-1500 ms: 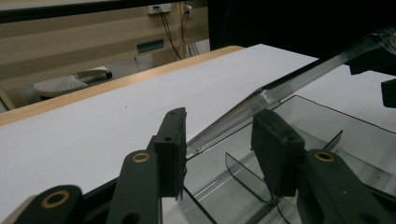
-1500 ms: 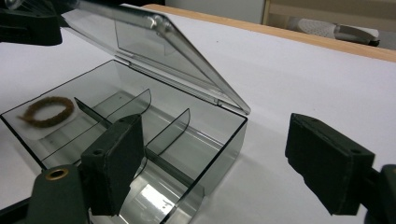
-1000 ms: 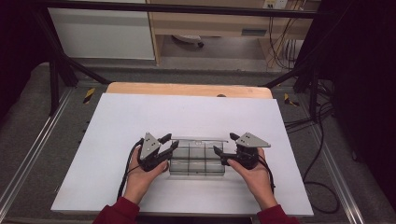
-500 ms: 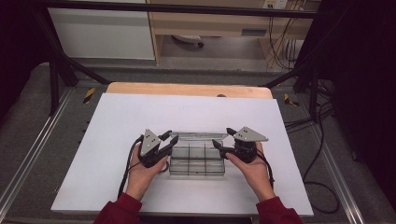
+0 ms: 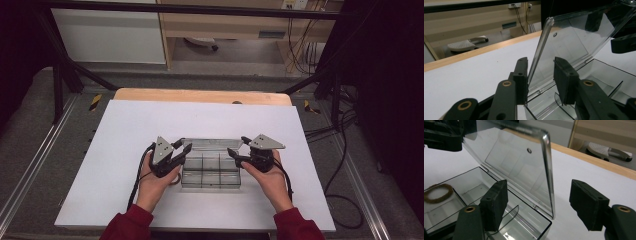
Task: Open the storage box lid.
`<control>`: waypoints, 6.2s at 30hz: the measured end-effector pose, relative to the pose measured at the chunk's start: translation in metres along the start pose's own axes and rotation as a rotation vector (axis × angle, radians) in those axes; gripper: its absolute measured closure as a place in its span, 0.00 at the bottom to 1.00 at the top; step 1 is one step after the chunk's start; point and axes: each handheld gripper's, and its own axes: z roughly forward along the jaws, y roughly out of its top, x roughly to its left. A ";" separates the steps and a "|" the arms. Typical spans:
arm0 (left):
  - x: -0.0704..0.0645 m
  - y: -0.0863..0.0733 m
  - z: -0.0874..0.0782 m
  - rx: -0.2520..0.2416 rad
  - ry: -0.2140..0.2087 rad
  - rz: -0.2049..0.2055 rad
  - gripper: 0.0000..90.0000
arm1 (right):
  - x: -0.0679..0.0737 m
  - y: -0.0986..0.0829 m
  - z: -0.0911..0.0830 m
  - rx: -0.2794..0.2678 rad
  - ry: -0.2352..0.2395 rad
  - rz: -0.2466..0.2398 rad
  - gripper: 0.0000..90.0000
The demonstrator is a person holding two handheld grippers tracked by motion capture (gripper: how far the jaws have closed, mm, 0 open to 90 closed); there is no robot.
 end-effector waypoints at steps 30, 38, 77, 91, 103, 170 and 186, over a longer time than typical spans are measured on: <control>0.010 -0.006 0.017 0.047 0.018 -0.046 0.76 | -0.008 -0.008 0.016 -0.003 0.003 -0.010 0.70; 0.013 -0.004 0.022 0.056 0.024 -0.058 0.78 | -0.010 -0.005 0.020 0.002 -0.004 0.007 0.70; 0.021 -0.003 0.031 0.073 0.020 -0.121 0.78 | -0.015 0.005 0.029 0.052 -0.012 0.057 0.67; 0.021 0.000 0.033 0.086 0.020 -0.133 0.76 | -0.016 0.009 0.030 0.079 -0.007 0.070 0.65; 0.023 0.003 0.040 0.090 0.027 -0.130 0.72 | -0.019 0.016 0.035 0.071 -0.011 0.078 0.60; 0.037 -0.003 0.065 0.166 0.022 -0.170 0.60 | -0.034 0.019 0.071 0.157 -0.021 0.182 0.38; 0.041 -0.010 0.071 0.199 0.008 -0.230 0.55 | -0.037 0.012 0.080 0.186 -0.033 0.241 0.31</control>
